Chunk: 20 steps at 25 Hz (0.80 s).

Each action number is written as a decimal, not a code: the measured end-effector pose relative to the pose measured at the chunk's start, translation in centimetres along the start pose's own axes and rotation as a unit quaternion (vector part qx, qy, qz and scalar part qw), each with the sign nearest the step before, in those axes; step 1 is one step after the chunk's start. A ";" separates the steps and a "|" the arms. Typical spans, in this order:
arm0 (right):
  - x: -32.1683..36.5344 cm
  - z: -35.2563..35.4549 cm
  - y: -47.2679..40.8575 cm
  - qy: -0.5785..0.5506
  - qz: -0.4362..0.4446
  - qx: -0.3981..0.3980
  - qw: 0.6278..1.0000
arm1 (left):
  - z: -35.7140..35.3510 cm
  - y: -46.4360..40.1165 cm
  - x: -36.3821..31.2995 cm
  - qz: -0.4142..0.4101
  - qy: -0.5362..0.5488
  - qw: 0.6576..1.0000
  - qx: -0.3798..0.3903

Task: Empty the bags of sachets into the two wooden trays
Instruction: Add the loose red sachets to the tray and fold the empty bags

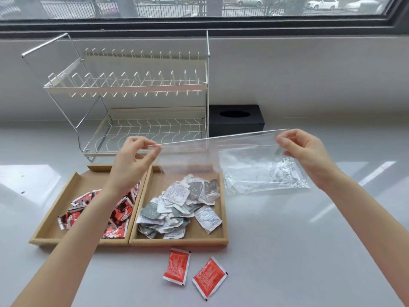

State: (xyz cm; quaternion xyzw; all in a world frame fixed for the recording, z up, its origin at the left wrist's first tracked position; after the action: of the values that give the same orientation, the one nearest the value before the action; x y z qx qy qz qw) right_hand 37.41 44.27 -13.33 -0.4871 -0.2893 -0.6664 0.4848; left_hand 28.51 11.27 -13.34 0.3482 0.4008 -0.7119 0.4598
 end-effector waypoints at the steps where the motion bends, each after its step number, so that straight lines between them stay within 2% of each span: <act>1: 0.0 1.0 -0.4 0.006 0.004 -0.013 1.000 | -0.9 -0.6 -0.7 0.000 0.024 1.000 0.003; 4: -0.3 3.6 -1.9 0.006 0.007 -0.033 0.999 | -4.1 -2.3 -2.5 0.011 0.110 0.993 0.033; 7: -1.1 5.9 -4.0 0.001 -0.013 -0.056 0.998 | -7.6 -4.5 -3.2 0.055 0.158 0.985 0.034; 11: -3.6 7.9 -7.4 0.018 -0.061 -0.082 0.995 | -12.5 -7.1 -2.1 0.111 0.150 0.982 0.036; 16: -10.0 8.8 -10.7 0.044 -0.164 -0.070 0.983 | -19.2 -10.2 1.0 0.178 0.095 0.978 0.058; 20: -14.8 8.3 -12.5 0.062 -0.228 -0.051 0.970 | -23.1 -11.8 3.9 0.267 0.071 0.957 0.091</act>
State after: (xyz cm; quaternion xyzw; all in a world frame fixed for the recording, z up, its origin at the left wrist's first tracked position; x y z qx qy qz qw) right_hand 29.71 61.35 -23.06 -0.3896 -0.3280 -0.8022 0.3117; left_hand 19.08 33.39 -23.86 0.5324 0.2587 -0.5702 0.5696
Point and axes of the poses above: each hand's wrist, its own y-axis away from the middle knuckle, its own z-axis out of the back of the hand, x = y × z, the point moved 1 cm from there along -y, towards the middle knuckle, and after that the axes turned 8 degrees about y, right-handed, at the moved point
